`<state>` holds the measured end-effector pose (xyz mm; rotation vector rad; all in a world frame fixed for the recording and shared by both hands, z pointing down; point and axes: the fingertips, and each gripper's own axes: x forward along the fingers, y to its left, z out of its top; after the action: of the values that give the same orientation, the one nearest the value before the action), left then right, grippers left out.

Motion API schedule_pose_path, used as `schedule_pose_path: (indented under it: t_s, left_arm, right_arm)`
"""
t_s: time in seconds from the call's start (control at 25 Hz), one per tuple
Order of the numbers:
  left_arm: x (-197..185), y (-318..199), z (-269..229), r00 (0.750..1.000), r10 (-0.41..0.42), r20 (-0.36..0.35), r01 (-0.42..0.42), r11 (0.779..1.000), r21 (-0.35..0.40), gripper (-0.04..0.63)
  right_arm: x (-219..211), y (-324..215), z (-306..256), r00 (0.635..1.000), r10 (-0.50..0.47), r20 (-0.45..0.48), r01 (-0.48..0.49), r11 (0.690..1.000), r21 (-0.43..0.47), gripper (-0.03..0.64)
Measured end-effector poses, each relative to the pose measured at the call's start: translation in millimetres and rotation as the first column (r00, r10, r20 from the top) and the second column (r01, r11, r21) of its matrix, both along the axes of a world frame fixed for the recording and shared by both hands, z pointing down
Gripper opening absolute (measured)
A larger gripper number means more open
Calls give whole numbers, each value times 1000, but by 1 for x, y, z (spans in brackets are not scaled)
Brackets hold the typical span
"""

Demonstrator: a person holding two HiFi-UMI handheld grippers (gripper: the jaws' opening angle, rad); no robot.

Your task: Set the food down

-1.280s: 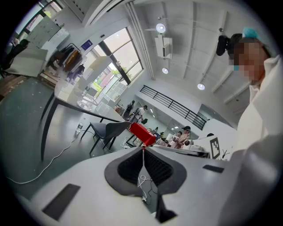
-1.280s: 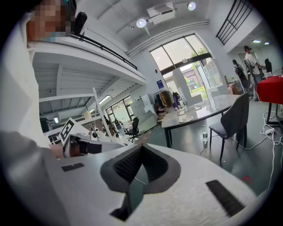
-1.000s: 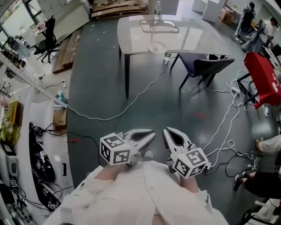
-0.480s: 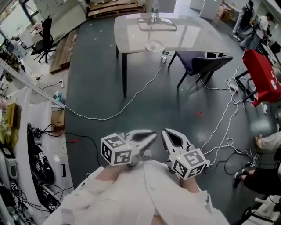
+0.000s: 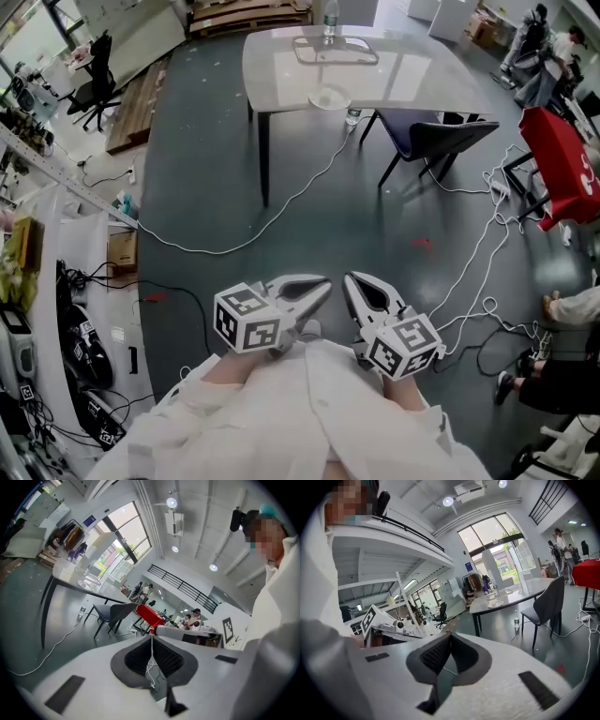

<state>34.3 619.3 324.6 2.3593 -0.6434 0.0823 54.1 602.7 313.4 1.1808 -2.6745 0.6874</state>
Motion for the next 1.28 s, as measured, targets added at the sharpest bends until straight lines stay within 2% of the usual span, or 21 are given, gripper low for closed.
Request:
schedule_pose_path:
  t_s: [0.36,0.6,0.76,0.92,1.12,1.28]
  left_arm:
    - [24,-2,7,1000,-12,-24,12,1000,-20,21]
    - [39,-7,15,1000,1,-1,-1,1000,-30,21]
    - [38,-20,24,1000,7,7,-6,999,-46,21]
    - [38,-51,32,999,33,9,-33,998,-58,21]
    - [34,-117,28,994,81,77,-83,996,24,21]
    - [13,-181,15,996,57,74,-61,996,61,21]
  right_arm:
    - [17,-5,12,999,-38,-3,38,999,-32,3]
    - [31,-16,18,999,-40,28,42,997,-72,2]
    - [24,-29,24,997,-66,27,68,994,-82,3]
    - [18,-61,24,997,-75,9,75,996,-57,2]
    - [11,-129,29,998,-57,-30,56,998,-37,2]
    - [-2,-191,17,999,-23,-24,23,1000,-17,2]
